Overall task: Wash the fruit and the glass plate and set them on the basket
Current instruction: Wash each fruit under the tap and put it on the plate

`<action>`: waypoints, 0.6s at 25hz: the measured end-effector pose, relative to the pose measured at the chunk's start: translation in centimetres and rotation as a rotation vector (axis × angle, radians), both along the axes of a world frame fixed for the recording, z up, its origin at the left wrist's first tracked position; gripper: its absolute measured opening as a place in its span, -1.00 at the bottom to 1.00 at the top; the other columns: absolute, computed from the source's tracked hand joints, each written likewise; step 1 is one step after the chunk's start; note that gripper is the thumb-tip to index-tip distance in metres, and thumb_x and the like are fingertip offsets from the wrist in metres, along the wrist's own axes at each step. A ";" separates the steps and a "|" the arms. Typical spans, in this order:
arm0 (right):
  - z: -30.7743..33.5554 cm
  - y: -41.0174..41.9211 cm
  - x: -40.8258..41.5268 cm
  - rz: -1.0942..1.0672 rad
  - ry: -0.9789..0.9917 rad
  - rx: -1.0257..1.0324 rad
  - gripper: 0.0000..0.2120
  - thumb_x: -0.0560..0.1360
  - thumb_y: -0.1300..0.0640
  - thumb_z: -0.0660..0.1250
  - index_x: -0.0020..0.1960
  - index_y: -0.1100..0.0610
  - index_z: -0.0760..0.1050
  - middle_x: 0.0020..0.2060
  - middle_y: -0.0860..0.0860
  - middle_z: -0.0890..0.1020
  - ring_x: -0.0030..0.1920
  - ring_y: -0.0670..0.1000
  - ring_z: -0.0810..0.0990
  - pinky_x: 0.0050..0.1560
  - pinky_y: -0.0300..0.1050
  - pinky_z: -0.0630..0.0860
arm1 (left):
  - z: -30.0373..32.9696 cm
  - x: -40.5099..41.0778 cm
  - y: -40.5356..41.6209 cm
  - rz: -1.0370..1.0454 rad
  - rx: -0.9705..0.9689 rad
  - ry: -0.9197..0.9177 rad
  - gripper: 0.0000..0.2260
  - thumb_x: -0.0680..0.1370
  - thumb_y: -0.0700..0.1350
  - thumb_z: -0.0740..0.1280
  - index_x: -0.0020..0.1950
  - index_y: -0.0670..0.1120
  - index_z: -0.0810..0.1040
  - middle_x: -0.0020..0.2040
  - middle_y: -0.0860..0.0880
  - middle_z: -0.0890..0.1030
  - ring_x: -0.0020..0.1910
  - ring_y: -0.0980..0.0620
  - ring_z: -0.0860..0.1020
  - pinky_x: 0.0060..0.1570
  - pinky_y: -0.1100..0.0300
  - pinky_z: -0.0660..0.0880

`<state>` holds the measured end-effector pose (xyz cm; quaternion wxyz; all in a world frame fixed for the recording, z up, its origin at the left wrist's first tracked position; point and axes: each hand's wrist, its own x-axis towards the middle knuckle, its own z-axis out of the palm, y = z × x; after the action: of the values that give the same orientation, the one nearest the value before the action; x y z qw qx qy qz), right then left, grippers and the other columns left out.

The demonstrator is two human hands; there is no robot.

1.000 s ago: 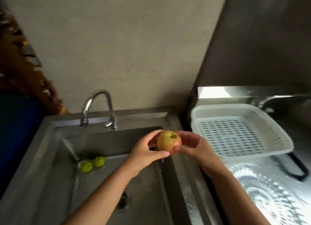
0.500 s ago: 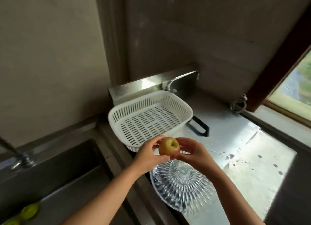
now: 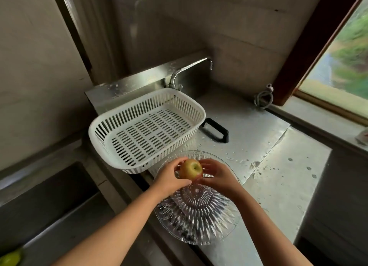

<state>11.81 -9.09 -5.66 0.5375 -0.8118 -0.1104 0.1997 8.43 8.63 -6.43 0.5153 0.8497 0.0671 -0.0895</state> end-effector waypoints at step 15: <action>4.7 0.0 -0.9 -0.111 -0.069 -0.118 -0.38 0.27 0.28 0.51 0.27 0.06 0.38 0.06 -0.03 0.49 0.03 -0.02 0.54 -0.14 -0.33 0.50 | 3.7 -1.6 2.3 0.055 -0.186 -0.022 -0.39 0.37 -0.13 0.46 0.36 0.08 0.33 0.24 0.06 0.49 0.22 0.12 0.48 0.05 0.35 0.41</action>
<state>10.92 -9.07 -0.93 0.4947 -0.8534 -0.0715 0.1478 6.81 10.93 -2.69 0.5950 0.7969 0.0759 -0.0717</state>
